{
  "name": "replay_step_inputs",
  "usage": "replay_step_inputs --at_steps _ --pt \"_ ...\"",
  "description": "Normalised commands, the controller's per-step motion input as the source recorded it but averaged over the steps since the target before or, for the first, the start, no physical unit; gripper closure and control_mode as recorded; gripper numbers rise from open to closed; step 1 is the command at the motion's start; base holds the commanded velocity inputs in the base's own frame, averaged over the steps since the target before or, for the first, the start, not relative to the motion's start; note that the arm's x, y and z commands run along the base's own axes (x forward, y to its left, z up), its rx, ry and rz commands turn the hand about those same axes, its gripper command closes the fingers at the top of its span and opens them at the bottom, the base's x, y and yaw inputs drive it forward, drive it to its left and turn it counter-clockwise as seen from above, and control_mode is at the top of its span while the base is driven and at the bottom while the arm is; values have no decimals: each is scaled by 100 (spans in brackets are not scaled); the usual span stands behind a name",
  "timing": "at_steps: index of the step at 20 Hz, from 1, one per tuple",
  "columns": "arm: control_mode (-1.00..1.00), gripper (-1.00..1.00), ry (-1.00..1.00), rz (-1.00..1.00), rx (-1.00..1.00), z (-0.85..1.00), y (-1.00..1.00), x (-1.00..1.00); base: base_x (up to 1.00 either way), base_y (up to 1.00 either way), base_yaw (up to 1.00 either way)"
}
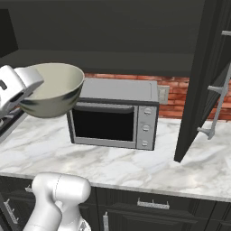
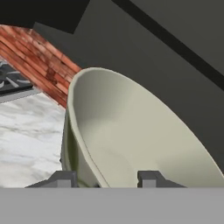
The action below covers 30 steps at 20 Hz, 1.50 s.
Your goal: Move the bowls from the cabinet to the plates on the dining table.
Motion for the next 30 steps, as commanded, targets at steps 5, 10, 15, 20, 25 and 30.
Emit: replay_step_inputs --at_steps 5,10,15,20,25,30 --pt "-100 100 0 0 0 0 0 0 0 0 0" --pt "-100 100 0 0 0 0 0 0 0 0 0" --pt "-100 100 0 0 0 0 0 0 0 0 0" --pt "-100 100 0 0 0 0 0 0 0 0 0" --pt "100 100 0 0 0 0 0 0 -14 0 0" --pt "100 100 0 0 0 0 0 0 -83 0 0"
